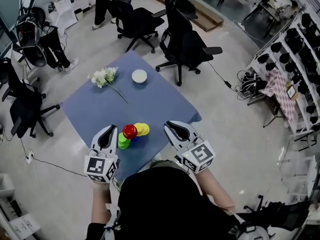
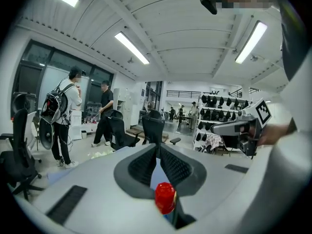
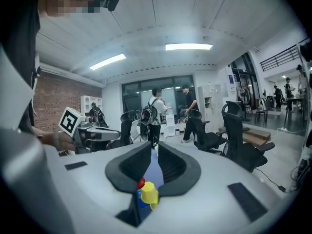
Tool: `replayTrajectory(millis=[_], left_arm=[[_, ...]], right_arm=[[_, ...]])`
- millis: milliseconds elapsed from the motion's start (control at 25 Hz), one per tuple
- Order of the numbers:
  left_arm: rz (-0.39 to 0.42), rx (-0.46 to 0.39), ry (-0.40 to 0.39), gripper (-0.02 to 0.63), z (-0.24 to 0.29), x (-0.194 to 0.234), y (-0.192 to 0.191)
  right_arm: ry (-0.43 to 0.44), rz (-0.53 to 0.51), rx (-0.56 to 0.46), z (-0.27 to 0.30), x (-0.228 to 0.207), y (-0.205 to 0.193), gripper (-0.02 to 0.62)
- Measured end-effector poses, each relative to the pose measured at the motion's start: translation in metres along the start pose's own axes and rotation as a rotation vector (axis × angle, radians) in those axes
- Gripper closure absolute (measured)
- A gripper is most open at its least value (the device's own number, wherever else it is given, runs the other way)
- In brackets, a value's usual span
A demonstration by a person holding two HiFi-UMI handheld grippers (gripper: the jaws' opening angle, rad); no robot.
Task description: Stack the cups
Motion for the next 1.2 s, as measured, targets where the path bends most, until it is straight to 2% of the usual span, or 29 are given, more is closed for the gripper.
replayTrajectory(millis=[440, 800, 1200], left_arm=[[0.024, 0.025, -0.02, 0.592, 0.011, -0.011, -0.002], [0.033, 0.038, -0.028, 0.592, 0.012, -0.012, -0.001], [0.032, 0.052, -0.033, 0.592, 0.01, -0.013, -0.006]], right_arm=[[-0.024, 0.007, 0.029, -0.009, 0.003, -0.016, 0.54], [-0.004, 0.02, 0.019, -0.004, 0.004, -0.016, 0.541], [0.011, 0.079, 0.012, -0.002, 0.002, -0.023, 0.551]])
Point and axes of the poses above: the fingertips, and each gripper's own axes: z forward along the fingers, x to its left, y out of its top, the point moved 10 cm from there along -z, backward along the fingers, and after that the axes turned 4 degrees about x, right-handed, at the moved point
